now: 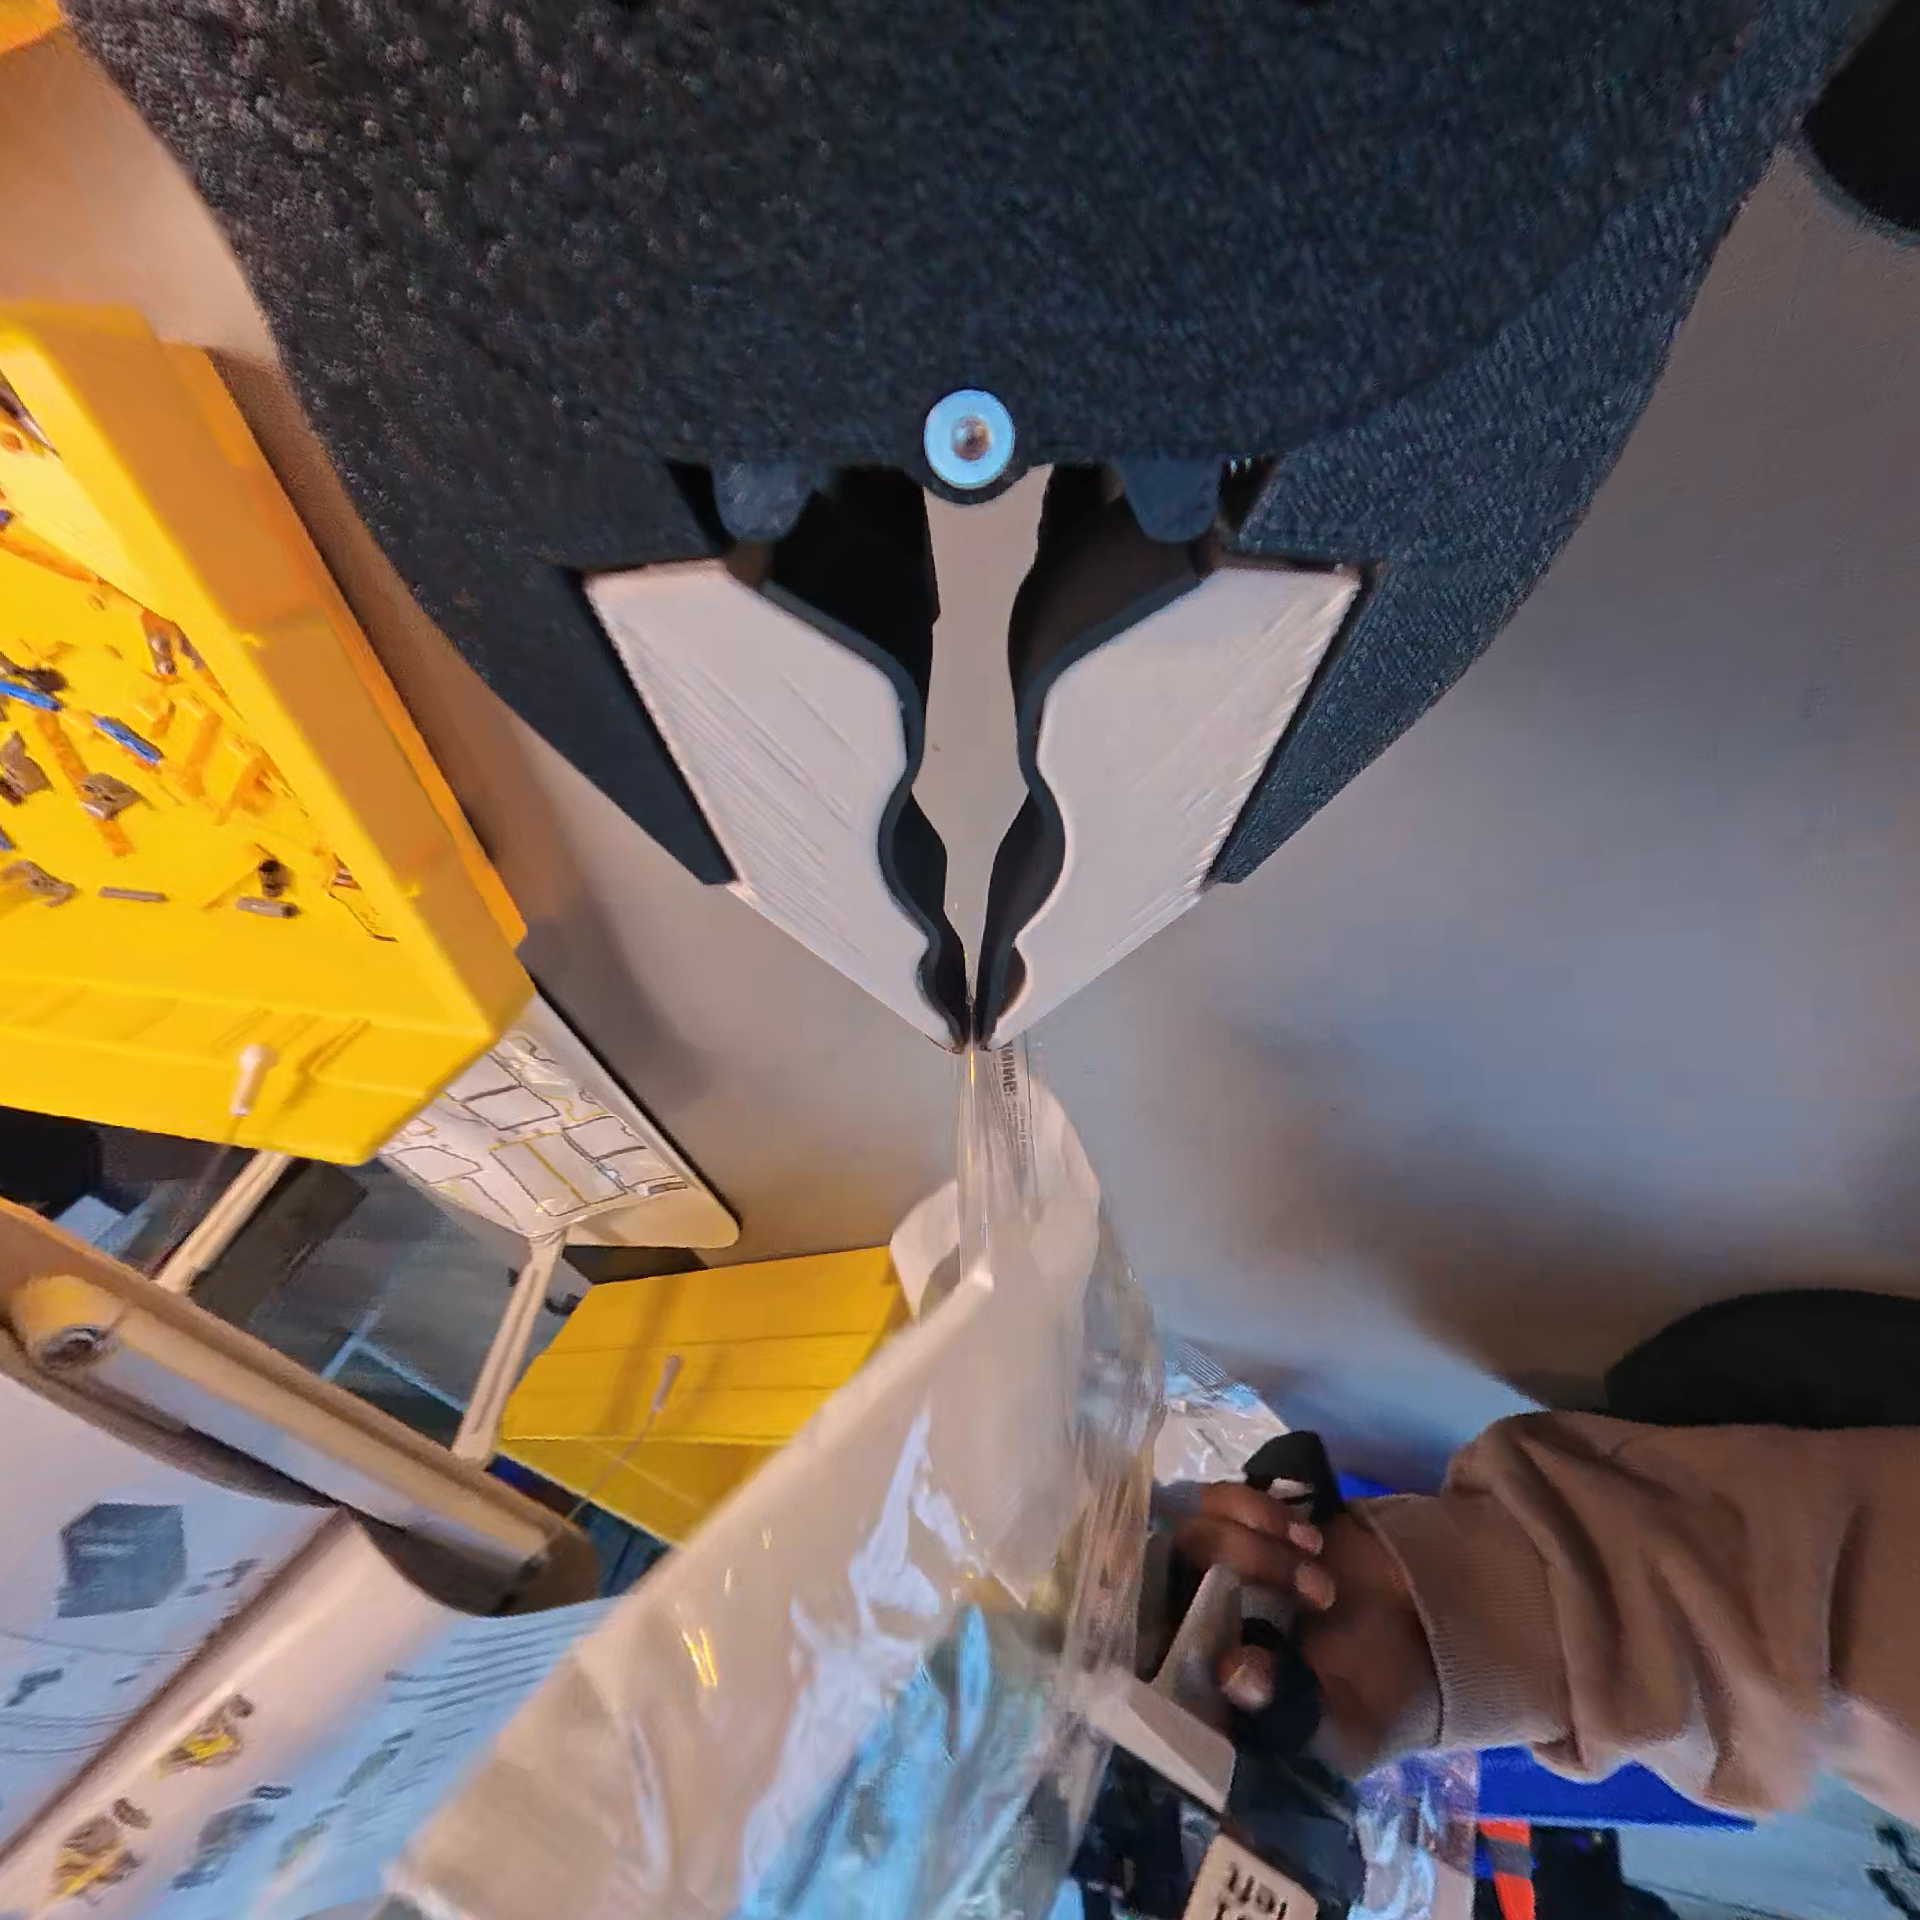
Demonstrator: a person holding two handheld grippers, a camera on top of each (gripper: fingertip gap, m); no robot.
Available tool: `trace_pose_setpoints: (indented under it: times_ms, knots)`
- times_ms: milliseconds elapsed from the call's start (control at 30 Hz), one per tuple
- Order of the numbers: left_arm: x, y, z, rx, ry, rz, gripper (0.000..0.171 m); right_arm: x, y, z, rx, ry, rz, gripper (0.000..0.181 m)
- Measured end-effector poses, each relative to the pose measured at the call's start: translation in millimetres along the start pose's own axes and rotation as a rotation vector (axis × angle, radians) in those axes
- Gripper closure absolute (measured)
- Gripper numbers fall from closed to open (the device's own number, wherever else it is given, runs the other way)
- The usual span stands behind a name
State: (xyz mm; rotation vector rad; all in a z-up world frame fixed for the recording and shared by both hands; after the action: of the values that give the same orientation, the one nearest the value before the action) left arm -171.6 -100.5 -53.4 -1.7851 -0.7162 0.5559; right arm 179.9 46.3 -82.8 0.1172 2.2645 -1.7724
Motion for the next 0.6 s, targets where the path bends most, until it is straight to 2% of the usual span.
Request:
trace_pose_setpoints:
  times_ms: [100, 200, 267, 400, 500, 600]
  knots:
    - [-8, 3, 9, -0.118, -0.012, -0.041, 0.171, -14, 1, -10, 0.079, 0.015, -0.055, 0.181]
    - [-10, 6, 8, -0.069, -0.114, 0.003, 0.171, -19, 3, -15, 0.105, 0.047, -0.041, 0.181]
    - [-14, 2, 6, -0.048, -0.148, -0.029, 0.171, -23, 7, -22, 0.148, 0.098, 0.025, 0.181]
    - [-19, 3, 3, 0.077, -0.225, 0.058, 0.171, -41, 18, -44, 0.340, 0.266, 0.021, 0.181]
    - [-13, 7, -9, 0.199, -0.152, 0.099, 0.171, -54, 22, -54, 0.474, 0.317, -0.101, 0.181]
    - [4, 17, -35, 0.379, 0.012, 0.187, 0.171, -60, 18, -56, 0.551, 0.268, -0.240, 0.181]
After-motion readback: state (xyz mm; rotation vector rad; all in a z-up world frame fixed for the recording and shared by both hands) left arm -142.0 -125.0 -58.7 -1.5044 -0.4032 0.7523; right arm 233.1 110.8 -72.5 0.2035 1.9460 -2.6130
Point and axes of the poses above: each gripper's, where its closed fingertips meet, x out along the fingers, y out of its underside, z = x × y across the jaws, the point moved 10 cm from there along -x, back along the fingers, and after that the axes turned 1 degree about -y, right-handed, at the moved point
